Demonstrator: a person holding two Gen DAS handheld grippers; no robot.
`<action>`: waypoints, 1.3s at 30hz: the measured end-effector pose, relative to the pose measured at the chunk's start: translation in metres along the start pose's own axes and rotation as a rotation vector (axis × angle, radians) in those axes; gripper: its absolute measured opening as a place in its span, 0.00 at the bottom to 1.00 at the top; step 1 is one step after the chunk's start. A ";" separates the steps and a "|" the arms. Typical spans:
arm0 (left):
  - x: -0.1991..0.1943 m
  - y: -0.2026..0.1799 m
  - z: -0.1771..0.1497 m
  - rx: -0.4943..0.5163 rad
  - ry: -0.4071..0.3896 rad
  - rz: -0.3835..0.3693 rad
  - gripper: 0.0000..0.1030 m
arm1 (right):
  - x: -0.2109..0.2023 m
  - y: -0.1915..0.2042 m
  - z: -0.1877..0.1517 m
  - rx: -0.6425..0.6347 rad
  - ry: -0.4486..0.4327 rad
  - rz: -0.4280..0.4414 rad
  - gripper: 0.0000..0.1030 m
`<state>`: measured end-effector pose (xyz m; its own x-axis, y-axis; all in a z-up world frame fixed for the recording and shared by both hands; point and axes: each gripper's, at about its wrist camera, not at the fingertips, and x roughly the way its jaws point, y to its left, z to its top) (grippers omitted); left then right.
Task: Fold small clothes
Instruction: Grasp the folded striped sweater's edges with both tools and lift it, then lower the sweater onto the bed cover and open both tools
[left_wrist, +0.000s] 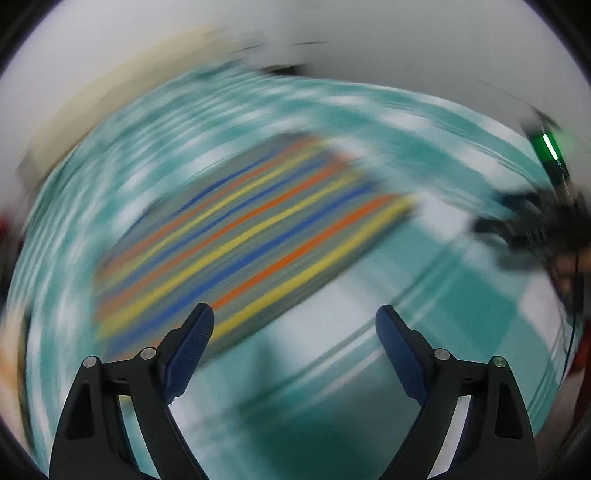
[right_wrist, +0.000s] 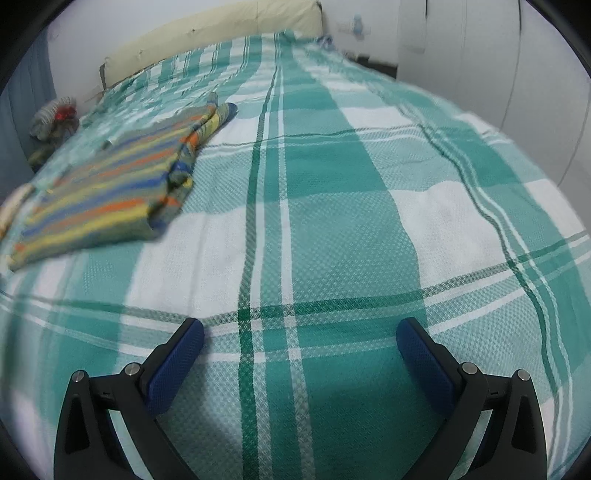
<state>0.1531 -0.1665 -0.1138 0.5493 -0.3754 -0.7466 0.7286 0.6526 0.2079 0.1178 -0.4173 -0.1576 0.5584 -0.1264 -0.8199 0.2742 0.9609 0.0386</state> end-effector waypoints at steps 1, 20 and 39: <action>0.017 -0.019 0.016 0.062 -0.003 -0.022 0.87 | -0.005 -0.009 0.008 0.053 0.010 0.069 1.00; 0.094 -0.020 0.069 -0.112 -0.082 -0.062 0.04 | 0.165 0.057 0.228 0.337 0.291 0.522 0.54; -0.007 0.189 -0.081 -0.976 -0.225 -0.030 0.04 | 0.109 0.334 0.283 0.035 0.192 0.715 0.07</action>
<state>0.2542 0.0128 -0.1200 0.6744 -0.4506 -0.5850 0.1440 0.8573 -0.4942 0.4914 -0.1799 -0.0723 0.4643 0.5754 -0.6733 -0.0788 0.7841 0.6157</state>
